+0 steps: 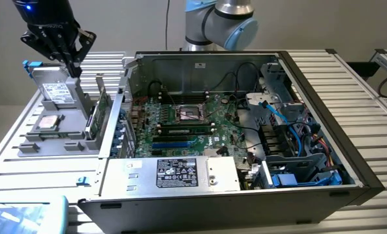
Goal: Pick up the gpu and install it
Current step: 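Reach for the gpu, then pick up the gpu and move the gpu toward the slot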
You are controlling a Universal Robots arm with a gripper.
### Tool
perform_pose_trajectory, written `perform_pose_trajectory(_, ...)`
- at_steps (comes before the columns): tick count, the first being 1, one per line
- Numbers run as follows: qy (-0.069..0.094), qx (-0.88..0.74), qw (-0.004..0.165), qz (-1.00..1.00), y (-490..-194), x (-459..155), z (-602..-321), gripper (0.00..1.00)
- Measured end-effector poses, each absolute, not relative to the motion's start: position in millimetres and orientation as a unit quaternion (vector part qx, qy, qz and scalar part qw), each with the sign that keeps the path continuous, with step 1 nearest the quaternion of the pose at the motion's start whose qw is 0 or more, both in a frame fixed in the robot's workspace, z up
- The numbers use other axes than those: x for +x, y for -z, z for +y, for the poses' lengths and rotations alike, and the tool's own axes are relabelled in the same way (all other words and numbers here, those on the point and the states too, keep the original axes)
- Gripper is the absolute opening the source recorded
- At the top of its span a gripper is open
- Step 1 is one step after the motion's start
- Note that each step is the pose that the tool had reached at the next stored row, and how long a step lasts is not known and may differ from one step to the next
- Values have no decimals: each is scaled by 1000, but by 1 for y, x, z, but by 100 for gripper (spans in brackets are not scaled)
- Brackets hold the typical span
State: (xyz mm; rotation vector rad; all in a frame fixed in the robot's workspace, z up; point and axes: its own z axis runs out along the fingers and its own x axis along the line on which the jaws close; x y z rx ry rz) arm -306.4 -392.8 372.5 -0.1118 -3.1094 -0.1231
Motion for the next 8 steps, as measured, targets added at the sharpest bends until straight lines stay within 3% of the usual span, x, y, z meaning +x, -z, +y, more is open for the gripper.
perform_pose_trajectory(8,40,-36,14,-998,-372,-306,-393,12)
